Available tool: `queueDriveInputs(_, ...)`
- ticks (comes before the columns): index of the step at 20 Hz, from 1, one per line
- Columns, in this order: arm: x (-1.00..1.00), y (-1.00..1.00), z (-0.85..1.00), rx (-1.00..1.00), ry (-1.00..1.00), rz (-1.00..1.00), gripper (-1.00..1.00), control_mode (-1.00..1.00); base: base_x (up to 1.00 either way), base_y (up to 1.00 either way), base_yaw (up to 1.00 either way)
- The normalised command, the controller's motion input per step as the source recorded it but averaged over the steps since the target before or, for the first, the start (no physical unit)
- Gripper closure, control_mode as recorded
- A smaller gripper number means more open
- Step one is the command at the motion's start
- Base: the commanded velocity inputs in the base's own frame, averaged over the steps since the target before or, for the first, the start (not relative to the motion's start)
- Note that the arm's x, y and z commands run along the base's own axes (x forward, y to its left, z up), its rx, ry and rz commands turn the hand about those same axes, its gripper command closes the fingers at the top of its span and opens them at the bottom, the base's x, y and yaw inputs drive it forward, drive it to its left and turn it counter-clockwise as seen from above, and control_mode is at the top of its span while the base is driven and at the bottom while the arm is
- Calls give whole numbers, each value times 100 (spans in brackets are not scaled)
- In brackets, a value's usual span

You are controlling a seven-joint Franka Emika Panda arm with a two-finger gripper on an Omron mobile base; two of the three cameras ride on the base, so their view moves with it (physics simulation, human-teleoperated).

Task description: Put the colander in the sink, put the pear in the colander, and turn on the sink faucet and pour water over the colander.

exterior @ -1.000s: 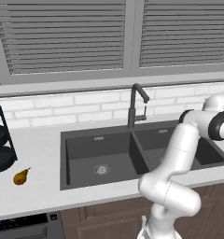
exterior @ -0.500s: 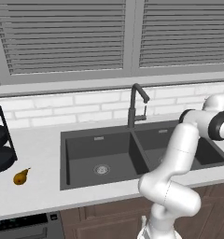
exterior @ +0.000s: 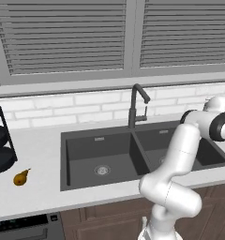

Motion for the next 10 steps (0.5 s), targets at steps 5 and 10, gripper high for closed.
queueDriveInputs(5,0,0,-26,0,-1,0,-100,-100,0,0,0)
queueDriveInputs(10,2,0,0,0,-4,-2,-100,-100,0,0,0)
